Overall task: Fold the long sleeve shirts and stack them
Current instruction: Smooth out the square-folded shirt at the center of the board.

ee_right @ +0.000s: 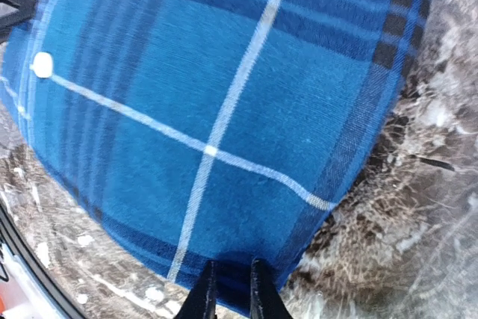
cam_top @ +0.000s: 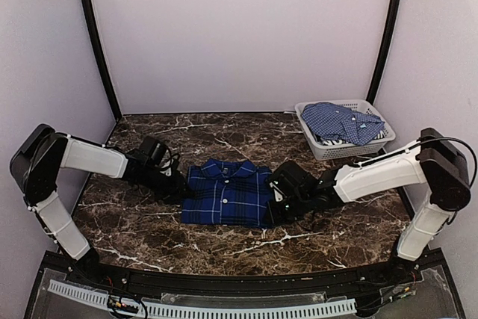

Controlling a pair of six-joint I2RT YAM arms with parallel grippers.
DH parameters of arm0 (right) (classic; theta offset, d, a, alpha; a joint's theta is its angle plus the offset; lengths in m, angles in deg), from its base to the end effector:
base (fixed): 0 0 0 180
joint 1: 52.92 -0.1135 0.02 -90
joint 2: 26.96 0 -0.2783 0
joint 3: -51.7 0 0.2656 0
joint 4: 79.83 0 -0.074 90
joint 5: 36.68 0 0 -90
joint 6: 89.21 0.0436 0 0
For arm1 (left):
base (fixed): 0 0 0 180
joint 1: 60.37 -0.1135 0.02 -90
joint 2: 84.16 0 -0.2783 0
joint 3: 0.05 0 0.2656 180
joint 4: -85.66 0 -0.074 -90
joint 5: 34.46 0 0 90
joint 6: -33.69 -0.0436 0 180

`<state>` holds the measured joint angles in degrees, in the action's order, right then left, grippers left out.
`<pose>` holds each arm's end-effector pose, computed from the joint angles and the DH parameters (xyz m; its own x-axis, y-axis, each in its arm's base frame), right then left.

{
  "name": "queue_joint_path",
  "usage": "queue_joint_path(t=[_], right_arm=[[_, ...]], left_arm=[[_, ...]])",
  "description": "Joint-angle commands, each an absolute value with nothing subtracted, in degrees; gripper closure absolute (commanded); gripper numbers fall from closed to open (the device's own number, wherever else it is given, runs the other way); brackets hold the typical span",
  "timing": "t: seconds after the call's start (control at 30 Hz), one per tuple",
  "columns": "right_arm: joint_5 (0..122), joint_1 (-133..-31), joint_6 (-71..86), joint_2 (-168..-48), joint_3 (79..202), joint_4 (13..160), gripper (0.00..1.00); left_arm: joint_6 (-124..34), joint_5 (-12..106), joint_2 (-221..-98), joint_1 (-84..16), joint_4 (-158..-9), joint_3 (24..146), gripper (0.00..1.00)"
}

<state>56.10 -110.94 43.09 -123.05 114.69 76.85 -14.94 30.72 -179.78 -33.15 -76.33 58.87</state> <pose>0.1767 0.2870 0.1473 -0.9061 -0.1820 -0.3819 -0.3402 0.8500 0.4021 0.2814 -0.1653 0.1390 -0.9616 -0.1799 -0.2071 -0.0063 0.7692 -0.6390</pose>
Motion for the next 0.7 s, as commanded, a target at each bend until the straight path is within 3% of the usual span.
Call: queue_joint_path(t=[0.0,0.2,0.33,0.67], right_arm=[[51.95,-111.69,42.61,-117.46,117.91,75.54,0.81],[43.56,-111.68,41.34,-111.47,119.37,75.37,0.64],[38.11,-111.58,39.70,-107.70,119.82,76.27,0.59],[29.53,-110.38,34.55,-101.34,121.40,80.35,0.47]], left_arm=[[-12.85,32.06,-181.55,-32.85,-76.91,57.39,0.70],[-12.62,33.17,-182.23,-32.78,-77.08,59.16,0.83],[-12.93,34.91,-182.08,-32.86,-76.23,60.11,0.99],[-17.59,47.25,-181.08,-35.13,-66.08,68.02,1.00]])
